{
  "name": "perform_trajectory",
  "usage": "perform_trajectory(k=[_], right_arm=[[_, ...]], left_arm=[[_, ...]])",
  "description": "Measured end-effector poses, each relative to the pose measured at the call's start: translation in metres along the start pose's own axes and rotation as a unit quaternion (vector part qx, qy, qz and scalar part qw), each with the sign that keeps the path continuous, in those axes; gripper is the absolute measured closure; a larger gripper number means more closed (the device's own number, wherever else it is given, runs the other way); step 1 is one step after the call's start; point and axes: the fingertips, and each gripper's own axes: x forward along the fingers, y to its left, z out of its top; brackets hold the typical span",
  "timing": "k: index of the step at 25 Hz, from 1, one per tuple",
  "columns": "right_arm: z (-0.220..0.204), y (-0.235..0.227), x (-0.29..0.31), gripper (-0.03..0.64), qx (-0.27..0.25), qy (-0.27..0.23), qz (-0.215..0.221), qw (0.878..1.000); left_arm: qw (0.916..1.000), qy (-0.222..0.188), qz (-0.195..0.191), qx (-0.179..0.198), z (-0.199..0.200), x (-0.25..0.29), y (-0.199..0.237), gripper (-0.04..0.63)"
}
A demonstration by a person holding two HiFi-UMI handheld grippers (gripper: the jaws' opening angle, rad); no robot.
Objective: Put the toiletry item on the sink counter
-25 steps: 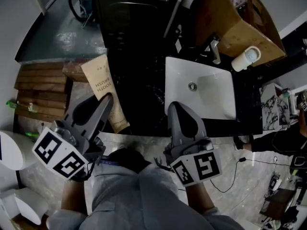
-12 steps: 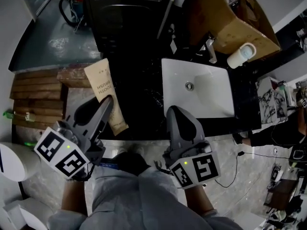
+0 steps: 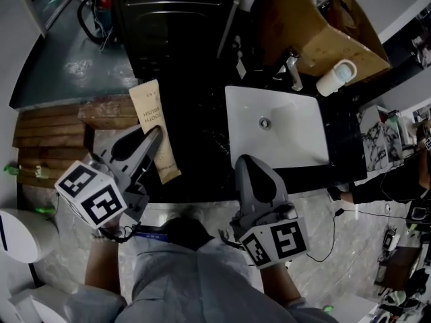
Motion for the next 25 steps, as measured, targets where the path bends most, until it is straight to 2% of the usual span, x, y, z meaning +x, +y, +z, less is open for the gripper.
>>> perform_trajectory(k=[7, 11, 21, 25], right_arm=[[-0.005, -0.001, 0.0, 0.62, 0.006, 0.003, -0.008, 1.0], [-0.007, -0.003, -0.001, 0.62, 0.007, 0.002, -0.014, 1.0], [-0.006, -0.007, -0.002, 0.62, 0.005, 0.003, -0.021, 1.0], [-0.01, -0.009, -0.002, 0.62, 0.007, 0.009, -0.024, 1.0]], left_arm=[[0.9991, 0.04, -0.009, -0.007, -0.017, 0.029, 0.034, 0.538], [0.9976, 0.063, -0.006, -0.029, -0.032, 0.043, 0.054, 0.538], [0.9891, 0.128, 0.009, -0.072, -0.067, 0.086, 0.103, 0.538], [0.9854, 0.152, 0.023, -0.072, -0.081, 0.101, 0.121, 0.538]])
